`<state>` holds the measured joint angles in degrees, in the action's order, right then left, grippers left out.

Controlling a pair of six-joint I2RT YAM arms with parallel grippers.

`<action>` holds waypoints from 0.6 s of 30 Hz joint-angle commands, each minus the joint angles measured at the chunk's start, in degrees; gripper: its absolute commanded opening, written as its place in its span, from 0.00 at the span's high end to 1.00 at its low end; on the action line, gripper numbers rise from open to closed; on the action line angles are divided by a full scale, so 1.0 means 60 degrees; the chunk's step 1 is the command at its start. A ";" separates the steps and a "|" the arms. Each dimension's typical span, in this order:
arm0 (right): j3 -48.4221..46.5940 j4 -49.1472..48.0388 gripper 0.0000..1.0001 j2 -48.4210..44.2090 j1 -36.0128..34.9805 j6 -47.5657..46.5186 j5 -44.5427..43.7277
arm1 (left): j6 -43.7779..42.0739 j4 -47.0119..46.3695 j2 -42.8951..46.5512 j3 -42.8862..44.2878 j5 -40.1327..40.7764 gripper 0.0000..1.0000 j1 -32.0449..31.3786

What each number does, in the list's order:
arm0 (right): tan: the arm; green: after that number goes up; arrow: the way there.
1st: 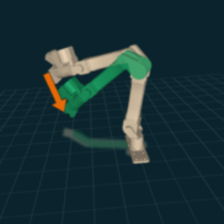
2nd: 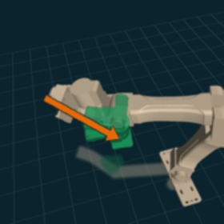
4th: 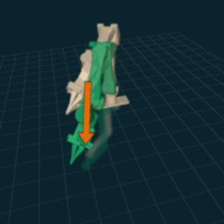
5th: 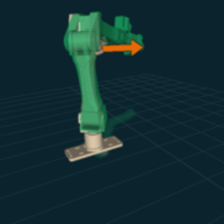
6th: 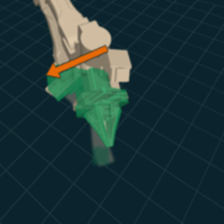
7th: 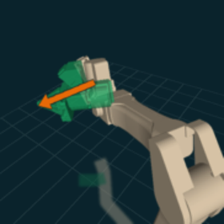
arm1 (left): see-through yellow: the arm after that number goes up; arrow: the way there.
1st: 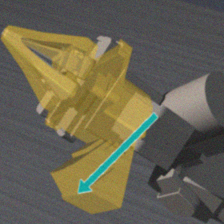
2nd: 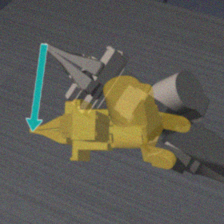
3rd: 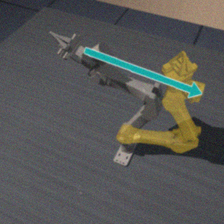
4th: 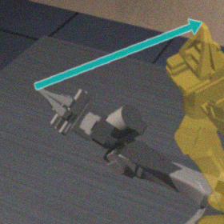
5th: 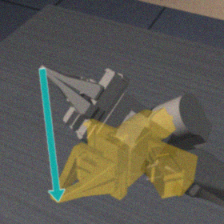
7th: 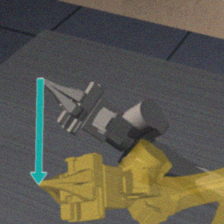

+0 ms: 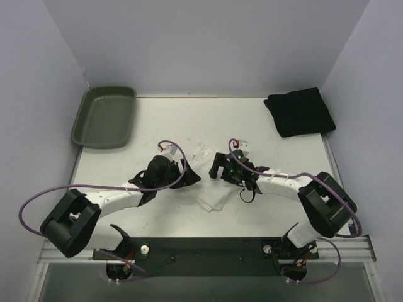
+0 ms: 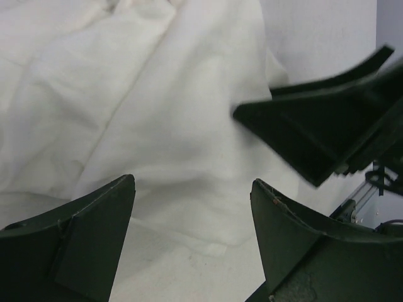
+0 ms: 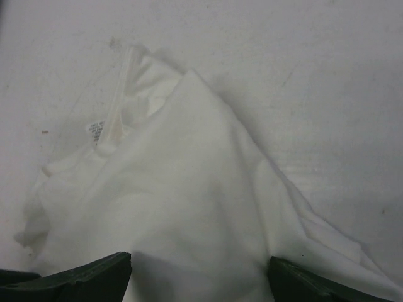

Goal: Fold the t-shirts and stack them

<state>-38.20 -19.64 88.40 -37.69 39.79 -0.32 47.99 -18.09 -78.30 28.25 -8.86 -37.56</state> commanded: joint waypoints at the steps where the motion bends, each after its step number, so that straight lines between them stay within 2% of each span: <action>1: 0.0916 0.3167 0.07 -0.0362 -0.1563 0.2005 -0.1878 | -0.0775 0.1709 0.0790 0.1118 0.0715 0.16 0.0327; 5: 0.0786 0.4398 0.07 -0.0802 -0.2973 0.3455 -0.2773 | -0.0952 0.1887 0.0454 0.1838 0.0452 0.16 0.0445; 9: 0.0332 0.5700 0.05 -0.1284 -0.3824 0.3959 -0.3855 | -0.1098 0.1813 0.0086 0.2351 0.0116 0.16 0.0445; 13: -0.0457 0.6363 0.03 -0.2892 -0.3869 0.3010 -0.5203 | -0.0996 0.2220 0.0919 0.2309 -0.0178 0.16 0.0284; 18: -0.1806 0.7723 0.02 -0.3702 -0.3665 0.1356 -0.6200 | -0.0704 0.3409 0.2545 0.1753 -0.0500 0.16 0.0108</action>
<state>-41.12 16.62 70.39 -60.77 55.40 -27.46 43.03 -2.50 -71.11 40.18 -9.23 -35.88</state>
